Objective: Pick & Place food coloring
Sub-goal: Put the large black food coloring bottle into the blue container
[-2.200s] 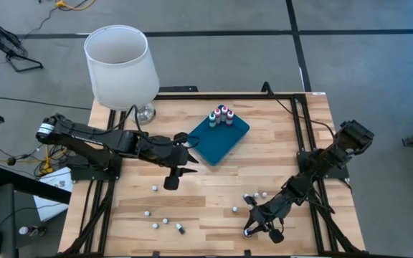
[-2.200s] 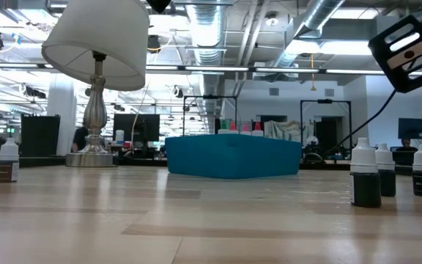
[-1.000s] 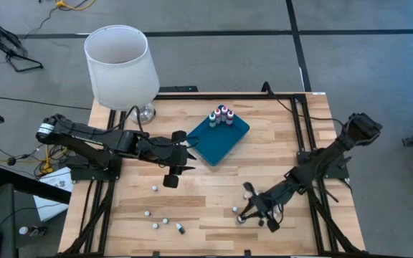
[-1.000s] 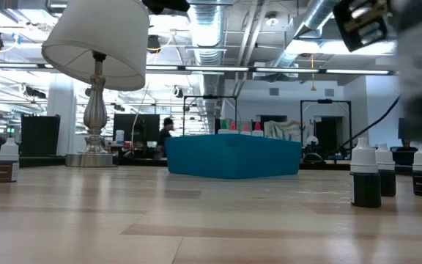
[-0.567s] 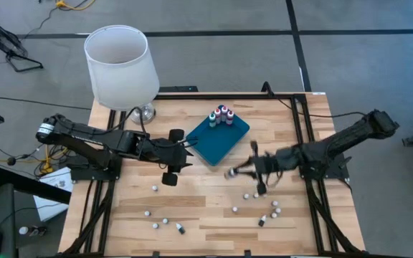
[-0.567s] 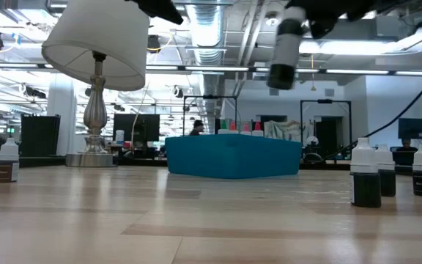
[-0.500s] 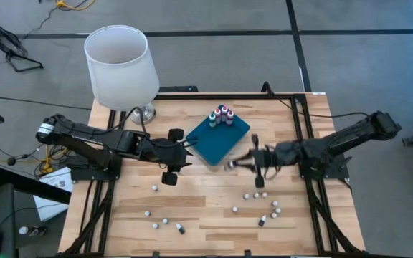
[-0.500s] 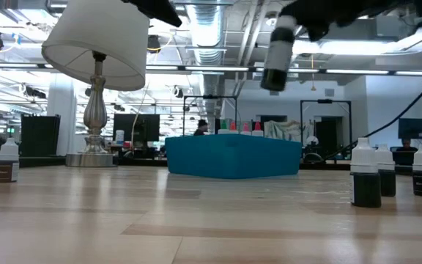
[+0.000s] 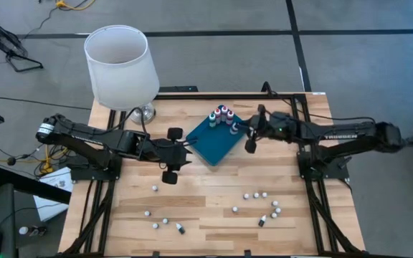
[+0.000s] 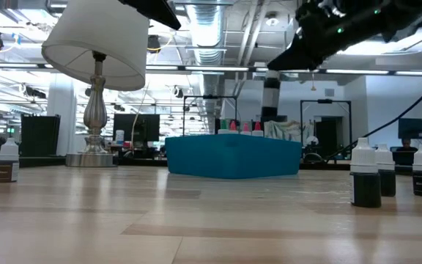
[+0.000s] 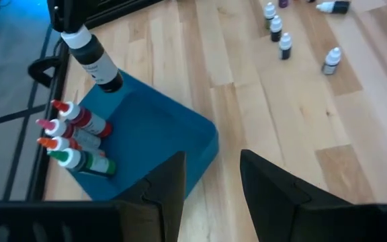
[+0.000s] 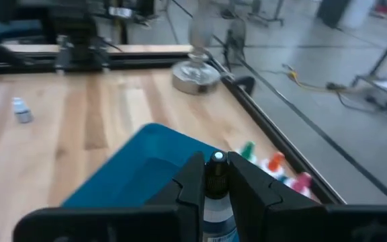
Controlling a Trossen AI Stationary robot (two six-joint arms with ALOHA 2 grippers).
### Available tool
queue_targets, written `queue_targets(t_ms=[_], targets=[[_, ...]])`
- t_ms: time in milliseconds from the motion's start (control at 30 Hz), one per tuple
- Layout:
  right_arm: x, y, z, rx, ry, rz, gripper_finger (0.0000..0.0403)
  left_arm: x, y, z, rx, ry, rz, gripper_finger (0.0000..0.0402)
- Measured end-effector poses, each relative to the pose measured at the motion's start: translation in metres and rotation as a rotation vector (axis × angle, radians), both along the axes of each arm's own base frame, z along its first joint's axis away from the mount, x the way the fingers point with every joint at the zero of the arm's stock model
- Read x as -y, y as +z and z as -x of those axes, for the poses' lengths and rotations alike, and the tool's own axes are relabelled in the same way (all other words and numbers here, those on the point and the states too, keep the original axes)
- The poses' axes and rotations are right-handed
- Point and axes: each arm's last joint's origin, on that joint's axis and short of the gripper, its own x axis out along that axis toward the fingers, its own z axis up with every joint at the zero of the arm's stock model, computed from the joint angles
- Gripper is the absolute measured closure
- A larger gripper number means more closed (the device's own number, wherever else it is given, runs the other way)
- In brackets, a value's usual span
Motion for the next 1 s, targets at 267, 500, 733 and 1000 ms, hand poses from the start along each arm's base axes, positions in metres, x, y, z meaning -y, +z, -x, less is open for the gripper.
queue_targets(t_ms=[267,500,733,1000], targets=[[0.025,-0.016,-0.006,-0.054,-0.085,-0.037,0.0360,-0.002,0.000,0.000,0.008,0.039,-0.037,0.0266],[0.042,-0.036,-0.015,-0.105,-0.130,-0.080,0.0358,-0.002,0.001,0.000,0.010,0.044,-0.033,0.0266],[0.061,-0.056,-0.017,-0.160,-0.222,-0.139,0.0357,-0.002,0.000,0.000,0.005,0.054,-0.023,0.0266],[0.075,-0.069,-0.019,-0.168,-0.267,-0.161,0.0356,-0.002,0.000,0.000,0.005,0.056,-0.023,0.0266]])
